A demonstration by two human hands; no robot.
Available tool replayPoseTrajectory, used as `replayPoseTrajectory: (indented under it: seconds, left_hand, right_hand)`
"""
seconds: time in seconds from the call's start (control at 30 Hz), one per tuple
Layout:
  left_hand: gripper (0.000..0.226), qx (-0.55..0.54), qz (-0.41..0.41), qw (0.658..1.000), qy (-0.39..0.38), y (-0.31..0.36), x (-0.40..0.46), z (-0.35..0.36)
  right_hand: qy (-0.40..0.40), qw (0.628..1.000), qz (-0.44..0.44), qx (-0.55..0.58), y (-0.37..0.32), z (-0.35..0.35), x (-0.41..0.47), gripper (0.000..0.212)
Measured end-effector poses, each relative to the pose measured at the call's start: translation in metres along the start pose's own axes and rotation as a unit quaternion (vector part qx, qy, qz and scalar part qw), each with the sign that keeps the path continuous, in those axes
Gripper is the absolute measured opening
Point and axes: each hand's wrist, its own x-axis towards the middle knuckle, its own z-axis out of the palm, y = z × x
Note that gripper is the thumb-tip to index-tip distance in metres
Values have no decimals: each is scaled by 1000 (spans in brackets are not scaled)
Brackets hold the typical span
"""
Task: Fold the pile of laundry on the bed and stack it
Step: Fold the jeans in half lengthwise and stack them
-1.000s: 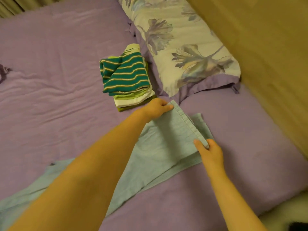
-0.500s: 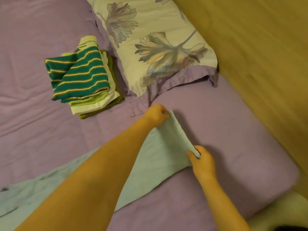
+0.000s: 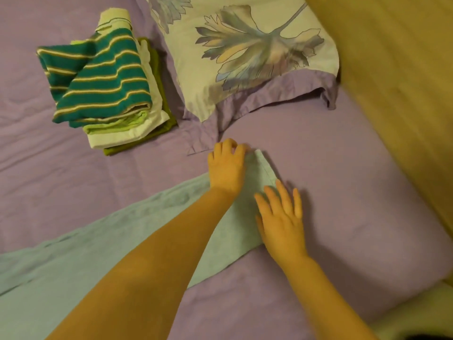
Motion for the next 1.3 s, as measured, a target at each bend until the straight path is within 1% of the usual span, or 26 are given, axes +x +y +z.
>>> replayPoseTrajectory:
  seconds: [0.07,0.1,0.13,0.2,0.23,0.3,0.37,0.43,0.5,0.57,0.6,0.67,0.7,0.77,0.83,0.9,1.0,1.1,1.2,1.27,1.3]
  left_hand:
    - [39,7,12,999,39,-13,-30,0]
    - [42,13,19,998,56,-24,-47,2]
    - [48,27,24,998,56,-36,-64,6]
    - [61,77,11,997,3,-66,-98,11]
    - [64,98,-2,995,-31,-81,-113,12]
    - [57,128,-32,989,-68,-112,-138,13]
    - [50,147,-54,984,-84,-140,-159,9]
    - [52,144,-66,983,-97,-165,-177,5]
    - [54,134,-82,982,-107,-187,-195,0]
    - [52,126,-110,981,-94,-208,-211,-5]
    - [51,119,-129,981,-83,-218,-218,-6]
    - [58,94,-170,979,-70,-237,-231,-11]
    - [56,83,-188,977,-59,-249,-239,-13]
    - [57,51,-226,972,-29,-279,-256,-16]
    - [56,29,-248,968,-19,-316,-270,-22]
    - [55,47,-246,968,-6,-357,-280,-29]
    - [52,88,-247,963,-62,-416,-278,-44]
    - [47,81,-226,965,-101,-455,-272,-52]
    - [40,69,-195,974,-90,-479,-271,-57]
    - [36,59,-186,978,-67,-493,-270,-60]
    - [35,54,-185,980,-55,-500,-271,-62]
  right_hand:
    - [-66,996,-56,-35,-4,8,0,52]
    - [-99,992,-63,-49,-5,11,-1,54]
    - [-129,988,-63,-60,-5,13,-3,53]
    - [-170,981,-64,-70,-5,16,-6,58]
    - [-182,979,-63,-71,-5,17,-6,63]
    - [-198,976,-52,-72,-10,15,-4,73]
    - [-213,973,-51,-69,-27,10,-3,82]
    - [-209,972,-87,-70,-56,7,-1,81]
    - [-201,967,-143,-70,-92,8,1,71]
    - [-183,961,-194,-73,-131,13,-1,64]
    - [-172,959,-212,-70,-150,17,-1,66]
    - [-168,957,-229,-60,-189,26,-3,76]
    - [-165,956,-237,-56,-208,31,-5,77]
    - [-168,950,-257,-51,-246,40,-8,77]
    - [-165,947,-273,-46,-281,46,-12,74]
    - [-159,942,-291,-43,-310,53,-15,72]
    - [-172,932,-316,-50,-349,65,-12,69]
    - [-174,928,-323,-60,-375,90,-2,65]
    - [-156,930,-330,-39,-397,102,8,64]
    - [-123,939,-321,-23,-406,98,18,60]
    - [-92,947,-308,-16,-407,95,22,56]
